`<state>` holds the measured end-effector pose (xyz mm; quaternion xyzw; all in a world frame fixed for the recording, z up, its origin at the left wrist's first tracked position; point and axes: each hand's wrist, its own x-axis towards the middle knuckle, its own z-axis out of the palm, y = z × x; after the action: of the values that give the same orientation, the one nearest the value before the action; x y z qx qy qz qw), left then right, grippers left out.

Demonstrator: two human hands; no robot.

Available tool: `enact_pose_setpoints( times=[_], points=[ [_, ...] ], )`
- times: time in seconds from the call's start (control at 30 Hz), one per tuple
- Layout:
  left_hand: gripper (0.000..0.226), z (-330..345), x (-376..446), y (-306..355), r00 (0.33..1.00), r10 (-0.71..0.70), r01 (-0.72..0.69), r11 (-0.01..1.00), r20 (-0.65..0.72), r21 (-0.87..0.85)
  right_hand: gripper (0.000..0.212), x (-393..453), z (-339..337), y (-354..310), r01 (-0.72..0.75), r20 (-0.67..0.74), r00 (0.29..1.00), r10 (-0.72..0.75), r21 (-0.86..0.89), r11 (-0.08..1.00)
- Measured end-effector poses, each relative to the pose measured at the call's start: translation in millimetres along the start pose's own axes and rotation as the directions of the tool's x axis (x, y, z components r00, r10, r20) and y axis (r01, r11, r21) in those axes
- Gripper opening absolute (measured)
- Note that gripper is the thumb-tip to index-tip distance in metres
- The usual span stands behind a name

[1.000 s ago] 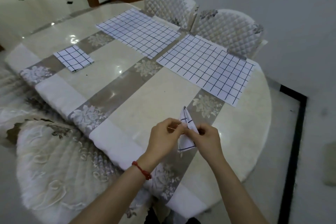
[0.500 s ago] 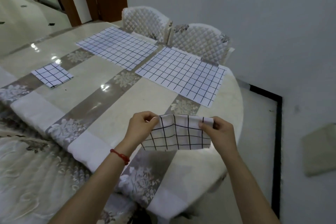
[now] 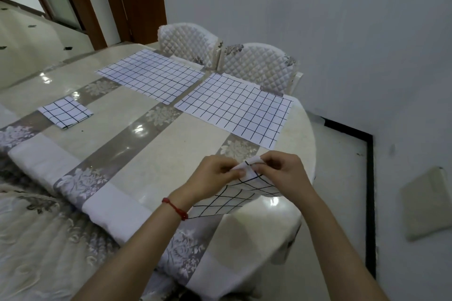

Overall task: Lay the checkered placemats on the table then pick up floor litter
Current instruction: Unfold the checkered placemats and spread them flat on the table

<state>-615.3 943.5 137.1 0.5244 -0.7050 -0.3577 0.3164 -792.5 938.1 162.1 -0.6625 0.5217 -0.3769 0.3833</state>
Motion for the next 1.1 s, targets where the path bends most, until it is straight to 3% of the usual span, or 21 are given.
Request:
enact_pose_setpoints(
  times=[0.1,0.2,0.33,0.4,0.47,0.5,0.57,0.67,0.8,0.97,1.1],
  points=[
    [0.040,-5,2,3,0.989,-0.026,0.017,0.998,-0.144,-0.063,0.018,-7,-12,7,-0.086,0.066,0.994,0.084,0.033,0.996],
    [0.036,-19,0,1,0.958,-0.078,0.032,0.985,-0.275,-0.168,0.005,-15,-29,22,-0.191,0.118,0.974,0.192,-0.018,0.981],
    [0.038,-25,-3,-4,0.924,-0.170,0.053,0.944,-0.342,-0.326,0.019,-20,-35,30,-0.249,0.093,0.967,0.237,0.149,0.957],
    [0.030,-20,-2,-3,0.892,-0.231,0.080,0.927,-0.388,-0.366,0.024,-18,-30,29,-0.238,0.042,0.971,0.235,0.204,0.950],
    [0.003,-13,-2,-5,0.823,-0.315,0.149,0.923,-0.472,-0.355,0.023,-13,-25,29,-0.204,-0.017,0.977,0.213,0.226,0.953],
    [0.021,-9,-3,-5,0.786,-0.352,0.201,0.923,-0.509,-0.328,0.024,-11,-23,28,-0.187,-0.035,0.979,0.201,0.243,0.952],
    [0.036,1,-5,-1,0.775,-0.332,0.221,0.939,-0.537,-0.263,0.027,-6,-18,26,-0.178,-0.047,0.980,0.196,0.255,0.950],
    [0.024,21,-9,18,0.856,-0.260,0.161,0.956,-0.447,-0.247,0.035,-3,-9,19,-0.134,-0.060,0.986,0.153,0.248,0.960],
    [0.014,42,-10,35,0.964,-0.231,0.162,0.903,-0.132,-0.399,0.036,-2,1,15,-0.143,-0.003,0.989,0.149,0.255,0.956],
    [0.007,42,-11,34,0.956,-0.244,0.138,0.860,-0.160,-0.491,0.039,-5,-1,14,-0.157,0.041,0.988,0.152,0.295,0.942],
    [0.017,37,-10,24,0.908,-0.345,0.172,0.823,-0.237,-0.542,0.021,-8,-10,18,-0.148,0.034,0.989,0.144,0.298,0.943]
  ],
)
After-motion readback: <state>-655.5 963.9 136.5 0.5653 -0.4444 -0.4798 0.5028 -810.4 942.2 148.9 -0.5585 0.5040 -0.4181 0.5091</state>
